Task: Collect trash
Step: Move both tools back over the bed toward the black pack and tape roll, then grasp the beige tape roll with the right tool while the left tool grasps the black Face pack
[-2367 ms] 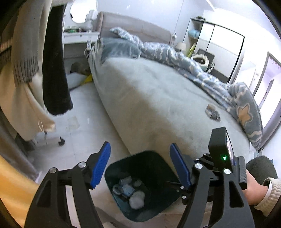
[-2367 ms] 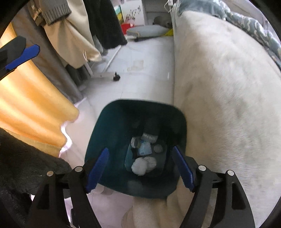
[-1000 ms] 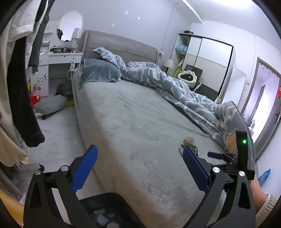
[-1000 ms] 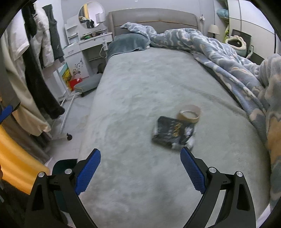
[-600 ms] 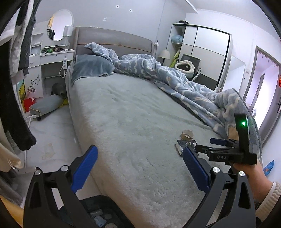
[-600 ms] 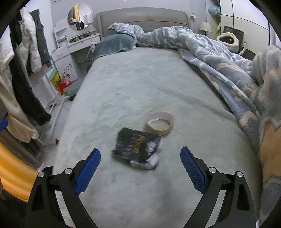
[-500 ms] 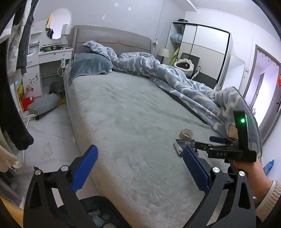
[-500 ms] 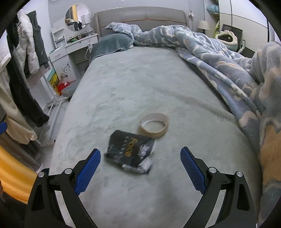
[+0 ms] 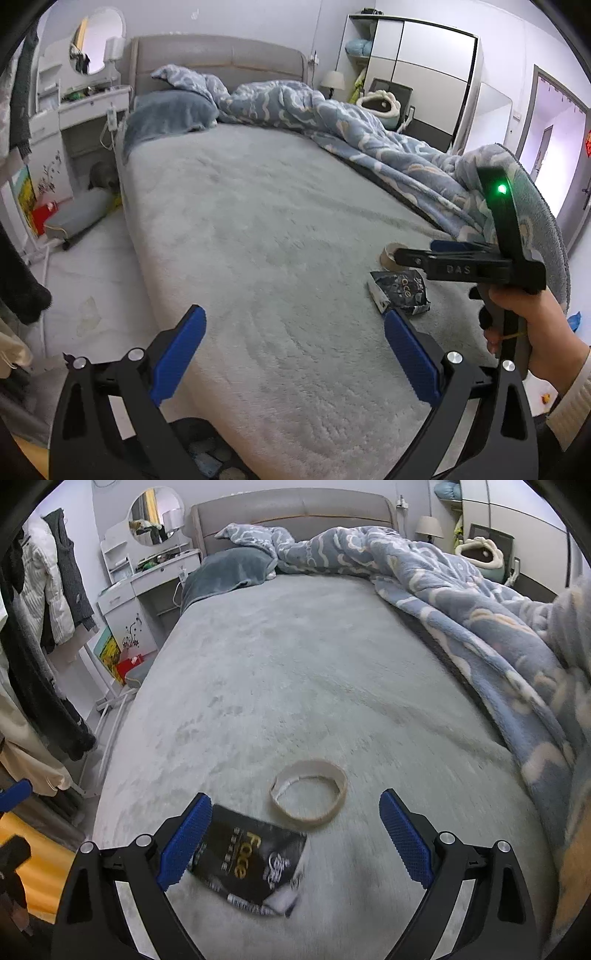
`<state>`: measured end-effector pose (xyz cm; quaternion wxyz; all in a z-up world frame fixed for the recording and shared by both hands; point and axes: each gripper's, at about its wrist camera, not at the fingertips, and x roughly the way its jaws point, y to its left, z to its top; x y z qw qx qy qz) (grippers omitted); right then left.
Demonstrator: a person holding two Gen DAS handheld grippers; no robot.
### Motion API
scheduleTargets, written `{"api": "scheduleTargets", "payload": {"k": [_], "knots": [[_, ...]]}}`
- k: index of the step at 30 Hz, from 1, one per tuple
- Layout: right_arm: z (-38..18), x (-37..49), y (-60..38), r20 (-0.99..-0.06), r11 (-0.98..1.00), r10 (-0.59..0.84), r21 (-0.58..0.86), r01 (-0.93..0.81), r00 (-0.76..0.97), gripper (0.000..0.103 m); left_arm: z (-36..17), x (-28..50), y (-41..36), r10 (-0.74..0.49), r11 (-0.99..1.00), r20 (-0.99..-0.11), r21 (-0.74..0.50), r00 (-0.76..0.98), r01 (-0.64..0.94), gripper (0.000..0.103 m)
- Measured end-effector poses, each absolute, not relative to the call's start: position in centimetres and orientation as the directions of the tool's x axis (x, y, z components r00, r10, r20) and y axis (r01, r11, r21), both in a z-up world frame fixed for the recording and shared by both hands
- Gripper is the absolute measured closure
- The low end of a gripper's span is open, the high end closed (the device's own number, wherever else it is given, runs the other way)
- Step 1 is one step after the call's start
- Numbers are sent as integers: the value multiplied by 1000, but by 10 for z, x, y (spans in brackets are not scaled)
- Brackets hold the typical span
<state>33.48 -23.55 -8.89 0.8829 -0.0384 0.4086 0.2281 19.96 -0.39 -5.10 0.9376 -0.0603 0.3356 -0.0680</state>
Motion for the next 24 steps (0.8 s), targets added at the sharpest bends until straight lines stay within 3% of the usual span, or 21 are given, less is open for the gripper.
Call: {"api": "scheduleTargets", "payload": {"k": [4, 11, 19, 24], "knots": [[-95, 346, -226, -764, 890, 345, 83, -447, 544, 26, -56, 211, -13, -214, 975, -635, -189, 742, 119, 4], [-107, 360, -227, -799, 897, 321, 85, -434, 508, 33, -65, 229, -39, -275, 961, -656, -208, 703, 182, 5], [-117, 369, -227, -814, 889, 332, 101, -447, 476, 48, -76, 246, -68, -329, 944, -679, -232, 657, 233, 5], [-110, 367, -233, -794, 881, 360, 117, -458, 490, 51, -81, 254, -86, -356, 935, -681, -254, 640, 249, 5]]}}
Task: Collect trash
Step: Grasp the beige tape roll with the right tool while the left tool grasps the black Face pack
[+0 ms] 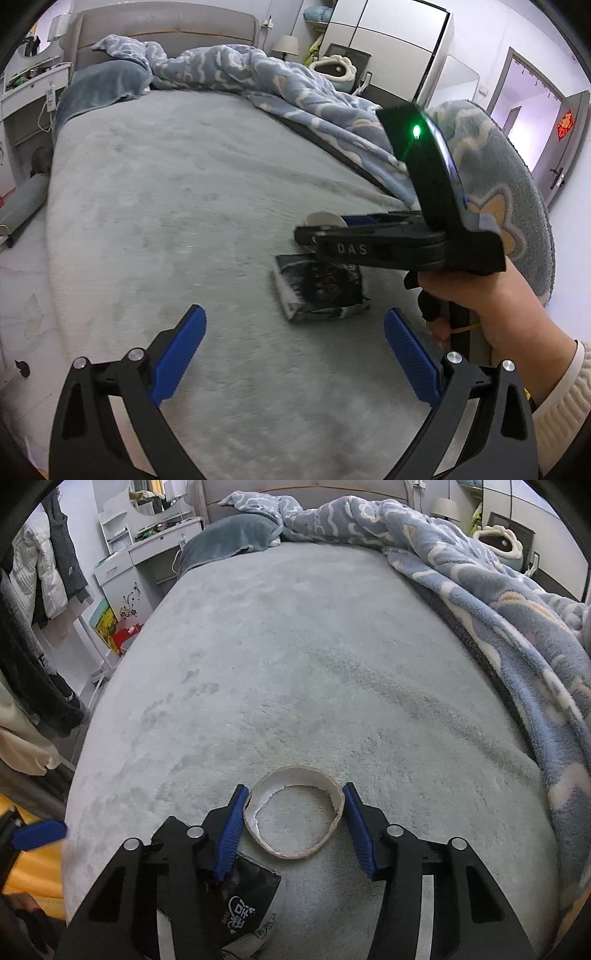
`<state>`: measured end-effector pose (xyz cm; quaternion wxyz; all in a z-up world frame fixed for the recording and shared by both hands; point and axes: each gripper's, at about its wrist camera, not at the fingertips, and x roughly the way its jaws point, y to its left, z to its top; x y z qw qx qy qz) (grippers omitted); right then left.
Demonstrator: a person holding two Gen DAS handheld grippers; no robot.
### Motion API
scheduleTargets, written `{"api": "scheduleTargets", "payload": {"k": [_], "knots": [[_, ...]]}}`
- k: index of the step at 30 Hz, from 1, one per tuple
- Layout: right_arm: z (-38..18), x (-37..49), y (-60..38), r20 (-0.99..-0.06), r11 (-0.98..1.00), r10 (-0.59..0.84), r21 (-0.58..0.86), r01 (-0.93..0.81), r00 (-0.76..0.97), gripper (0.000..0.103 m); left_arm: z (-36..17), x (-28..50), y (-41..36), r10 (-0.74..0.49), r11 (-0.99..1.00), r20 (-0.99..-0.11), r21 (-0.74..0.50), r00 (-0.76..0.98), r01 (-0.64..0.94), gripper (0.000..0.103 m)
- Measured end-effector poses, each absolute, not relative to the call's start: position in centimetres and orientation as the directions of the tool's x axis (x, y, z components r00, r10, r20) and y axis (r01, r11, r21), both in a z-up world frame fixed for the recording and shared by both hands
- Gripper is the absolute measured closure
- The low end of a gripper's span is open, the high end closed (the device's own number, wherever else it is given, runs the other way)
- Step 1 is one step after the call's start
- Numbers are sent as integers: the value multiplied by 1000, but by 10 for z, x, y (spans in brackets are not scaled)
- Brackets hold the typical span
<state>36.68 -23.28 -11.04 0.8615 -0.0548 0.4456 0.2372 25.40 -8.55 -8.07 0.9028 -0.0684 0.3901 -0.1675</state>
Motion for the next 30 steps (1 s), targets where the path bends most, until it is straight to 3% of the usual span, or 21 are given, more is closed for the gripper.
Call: {"api": "scheduleTargets", "payload": {"k": [8, 30], "knots": [[-81, 359, -258, -728, 876, 420, 170, -452, 542, 51, -92, 262, -115, -358, 934, -690, -257, 629, 250, 5], [-76, 353, -303, -709, 884, 414, 165, -437, 571, 51, -116, 302, -140, -241, 969, -742, -218, 626, 116, 6]]}}
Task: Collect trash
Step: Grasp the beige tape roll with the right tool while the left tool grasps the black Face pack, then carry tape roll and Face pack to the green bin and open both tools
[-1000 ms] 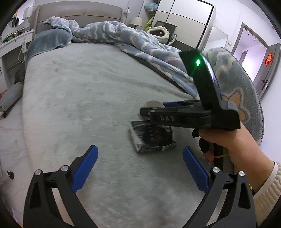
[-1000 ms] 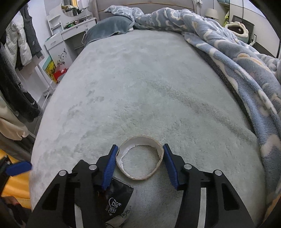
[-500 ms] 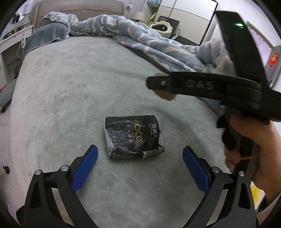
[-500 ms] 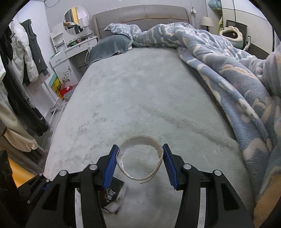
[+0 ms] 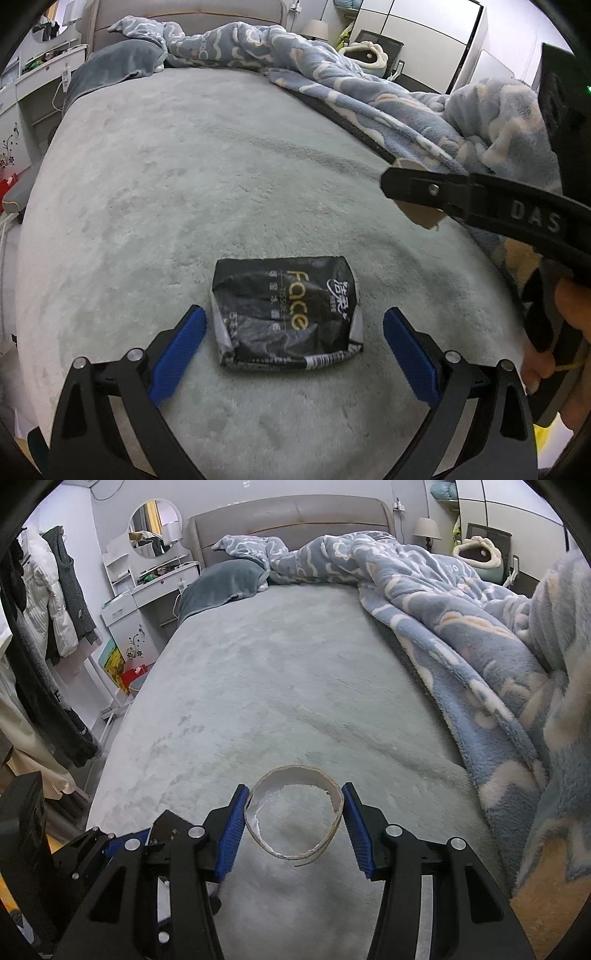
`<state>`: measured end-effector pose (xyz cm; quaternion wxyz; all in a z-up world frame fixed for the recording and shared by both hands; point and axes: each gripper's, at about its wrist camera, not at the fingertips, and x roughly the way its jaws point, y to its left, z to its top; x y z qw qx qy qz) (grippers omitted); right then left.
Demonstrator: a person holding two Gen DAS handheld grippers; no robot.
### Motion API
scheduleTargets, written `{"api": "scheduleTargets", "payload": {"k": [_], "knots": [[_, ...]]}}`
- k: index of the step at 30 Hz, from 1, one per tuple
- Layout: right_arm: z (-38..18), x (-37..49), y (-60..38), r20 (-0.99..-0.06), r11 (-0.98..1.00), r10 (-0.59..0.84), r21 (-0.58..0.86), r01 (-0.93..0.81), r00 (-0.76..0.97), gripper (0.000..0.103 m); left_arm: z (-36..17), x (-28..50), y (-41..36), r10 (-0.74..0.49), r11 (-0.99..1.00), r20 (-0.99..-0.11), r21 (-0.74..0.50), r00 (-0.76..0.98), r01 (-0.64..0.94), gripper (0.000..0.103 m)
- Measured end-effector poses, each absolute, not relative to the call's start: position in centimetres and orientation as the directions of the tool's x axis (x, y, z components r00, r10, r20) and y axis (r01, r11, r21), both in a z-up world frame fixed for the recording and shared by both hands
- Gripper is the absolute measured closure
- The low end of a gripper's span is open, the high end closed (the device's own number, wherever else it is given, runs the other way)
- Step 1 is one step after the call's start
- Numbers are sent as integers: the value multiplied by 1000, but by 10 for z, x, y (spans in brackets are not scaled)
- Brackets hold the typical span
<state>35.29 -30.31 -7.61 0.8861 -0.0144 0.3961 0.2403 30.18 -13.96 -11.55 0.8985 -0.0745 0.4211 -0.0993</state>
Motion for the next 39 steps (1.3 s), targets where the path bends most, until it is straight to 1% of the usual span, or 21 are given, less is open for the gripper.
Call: {"api": "scheduleTargets", "payload": {"k": [1, 4, 10, 14, 18, 22, 26, 31, 39], "knots": [[-76, 352, -305, -709, 884, 415, 165, -437, 571, 51, -116, 303, -140, -242, 969, -744, -217, 623, 117, 8], [-75, 351, -307, -706, 885, 415, 166, -436, 574, 51, -117, 304, -139, -228, 973, -748, -206, 623, 108, 23], [-73, 343, -312, -698, 888, 422, 189, -419, 579, 51, -113, 301, -130, -263, 963, -730, -239, 630, 124, 30], [-71, 333, -311, -691, 887, 432, 209, -411, 580, 51, -108, 292, -127, -292, 956, -712, -238, 638, 171, 31], [-73, 317, -306, -697, 886, 436, 221, -407, 570, 51, -104, 278, -124, -287, 958, -698, -213, 656, 193, 31], [-72, 300, -299, -708, 889, 415, 181, -421, 572, 51, -101, 264, -113, -287, 958, -698, -222, 656, 183, 31], [-69, 280, -301, -701, 889, 427, 212, -405, 571, 51, -99, 250, -101, -272, 962, -698, -200, 662, 185, 31], [-65, 255, -293, -686, 882, 452, 247, -401, 571, 51, -97, 228, -82, -261, 965, -694, -202, 671, 167, 31], [-60, 214, -254, -672, 854, 500, 278, -440, 547, 51, -97, 184, -53, -208, 978, -705, -168, 678, 126, 31]]}}
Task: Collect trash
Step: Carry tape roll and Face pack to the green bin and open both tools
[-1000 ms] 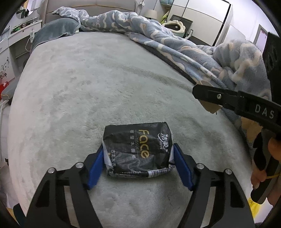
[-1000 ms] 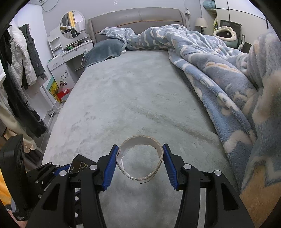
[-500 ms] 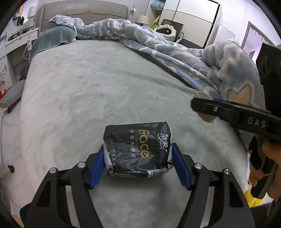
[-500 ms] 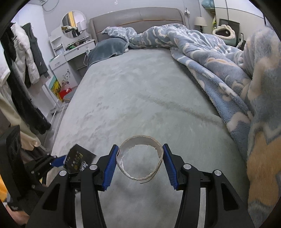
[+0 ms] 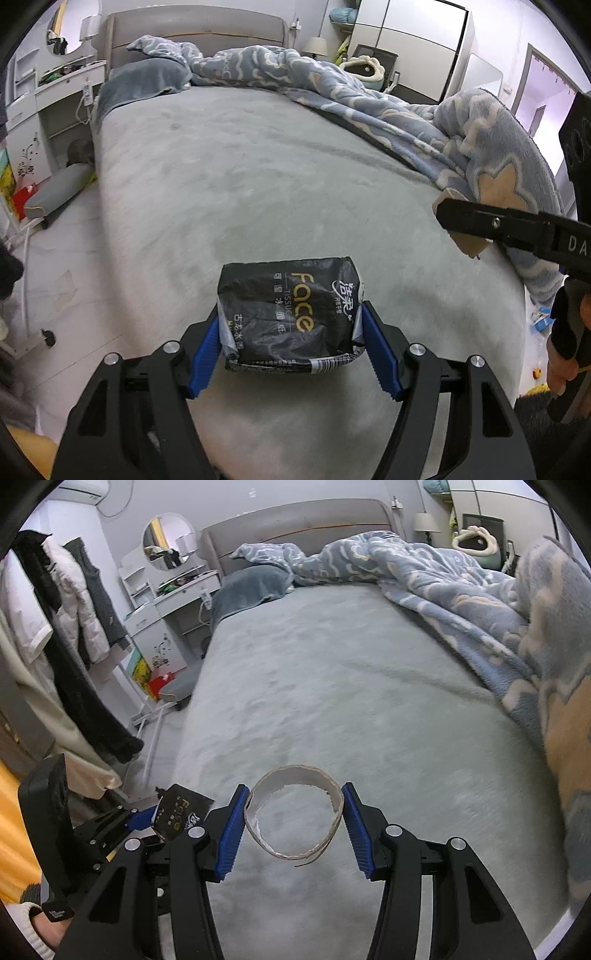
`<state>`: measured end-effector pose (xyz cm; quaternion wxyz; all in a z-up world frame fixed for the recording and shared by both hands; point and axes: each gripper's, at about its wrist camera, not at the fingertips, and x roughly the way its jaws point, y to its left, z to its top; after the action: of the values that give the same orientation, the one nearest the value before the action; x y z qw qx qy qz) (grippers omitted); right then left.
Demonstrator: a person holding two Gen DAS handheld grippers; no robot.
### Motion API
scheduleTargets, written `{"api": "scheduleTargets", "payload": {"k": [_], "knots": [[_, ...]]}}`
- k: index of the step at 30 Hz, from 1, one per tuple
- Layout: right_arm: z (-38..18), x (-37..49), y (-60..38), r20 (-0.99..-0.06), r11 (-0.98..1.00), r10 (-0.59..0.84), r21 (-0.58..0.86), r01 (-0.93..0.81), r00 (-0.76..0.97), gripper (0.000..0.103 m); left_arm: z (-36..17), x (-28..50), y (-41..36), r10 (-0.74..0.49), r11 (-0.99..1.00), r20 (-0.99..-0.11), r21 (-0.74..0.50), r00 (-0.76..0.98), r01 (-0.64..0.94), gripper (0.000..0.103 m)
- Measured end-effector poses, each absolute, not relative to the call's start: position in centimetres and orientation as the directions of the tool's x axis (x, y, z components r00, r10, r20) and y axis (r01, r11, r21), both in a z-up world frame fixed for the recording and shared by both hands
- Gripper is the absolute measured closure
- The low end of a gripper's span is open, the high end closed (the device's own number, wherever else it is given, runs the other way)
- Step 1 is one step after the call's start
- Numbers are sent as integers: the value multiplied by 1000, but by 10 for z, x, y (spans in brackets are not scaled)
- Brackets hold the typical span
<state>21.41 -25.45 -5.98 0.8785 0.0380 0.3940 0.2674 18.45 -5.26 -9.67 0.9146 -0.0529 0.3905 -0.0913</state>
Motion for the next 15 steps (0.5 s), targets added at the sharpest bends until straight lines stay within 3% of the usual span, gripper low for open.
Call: {"api": "scheduleTargets", "payload": {"k": [15], "knots": [[-65, 165, -180, -680, 790, 568, 292, -540, 464, 51, -102, 115, 21, -113, 984, -723, -175, 682, -22, 31]]}}
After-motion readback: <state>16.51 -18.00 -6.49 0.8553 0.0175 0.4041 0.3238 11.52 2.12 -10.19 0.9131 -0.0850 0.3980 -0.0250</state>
